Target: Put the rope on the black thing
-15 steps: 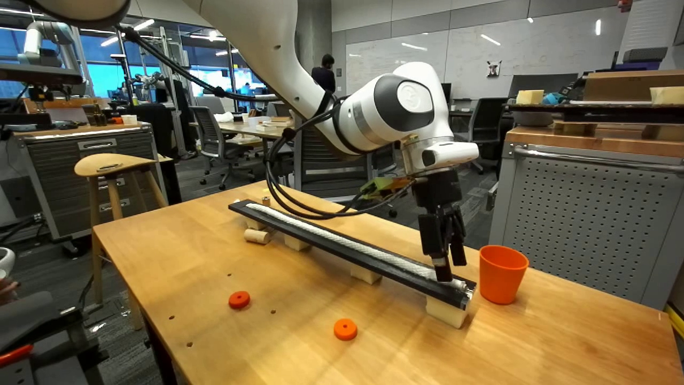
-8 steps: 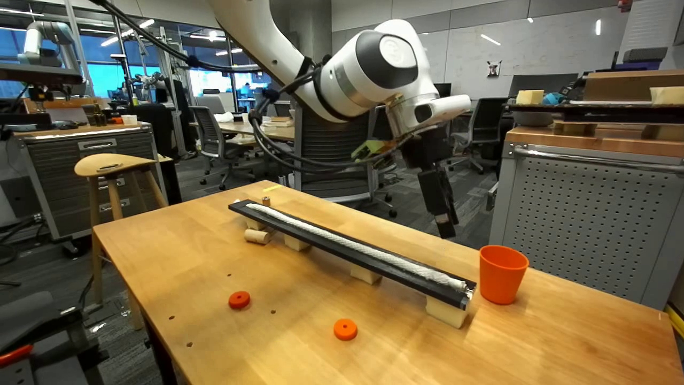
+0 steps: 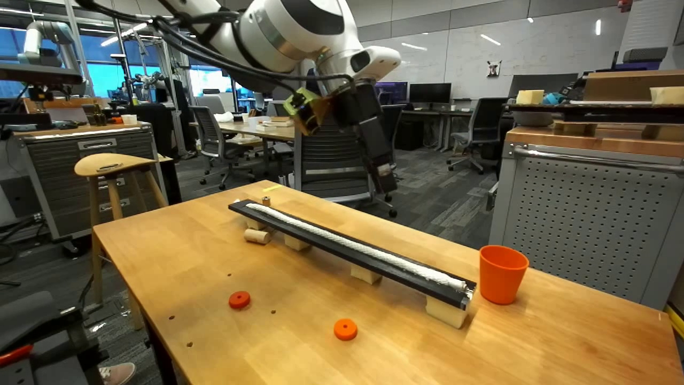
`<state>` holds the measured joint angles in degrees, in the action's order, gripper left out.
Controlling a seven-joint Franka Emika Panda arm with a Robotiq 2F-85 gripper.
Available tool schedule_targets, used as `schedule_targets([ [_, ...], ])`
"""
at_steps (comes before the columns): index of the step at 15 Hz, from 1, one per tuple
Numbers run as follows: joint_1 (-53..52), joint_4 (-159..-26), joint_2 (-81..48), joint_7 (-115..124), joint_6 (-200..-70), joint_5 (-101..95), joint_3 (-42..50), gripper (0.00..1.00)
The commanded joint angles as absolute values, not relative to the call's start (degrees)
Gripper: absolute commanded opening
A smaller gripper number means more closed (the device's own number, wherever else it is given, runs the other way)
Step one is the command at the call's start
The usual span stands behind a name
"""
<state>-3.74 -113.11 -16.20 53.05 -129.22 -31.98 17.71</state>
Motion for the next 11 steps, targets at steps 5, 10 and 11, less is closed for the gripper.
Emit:
schedule_targets([
  [5, -3.4, -138.9, 8.3, 42.4, -129.8, -35.2, 6.3, 1.0],
  [10, -1.0, -133.0, 1.5, 46.3, -129.1, -35.5, 5.1, 1.0],
  [11, -0.7, -132.8, 1.0, 46.3, -129.2, -35.5, 5.2, 1.0],
])
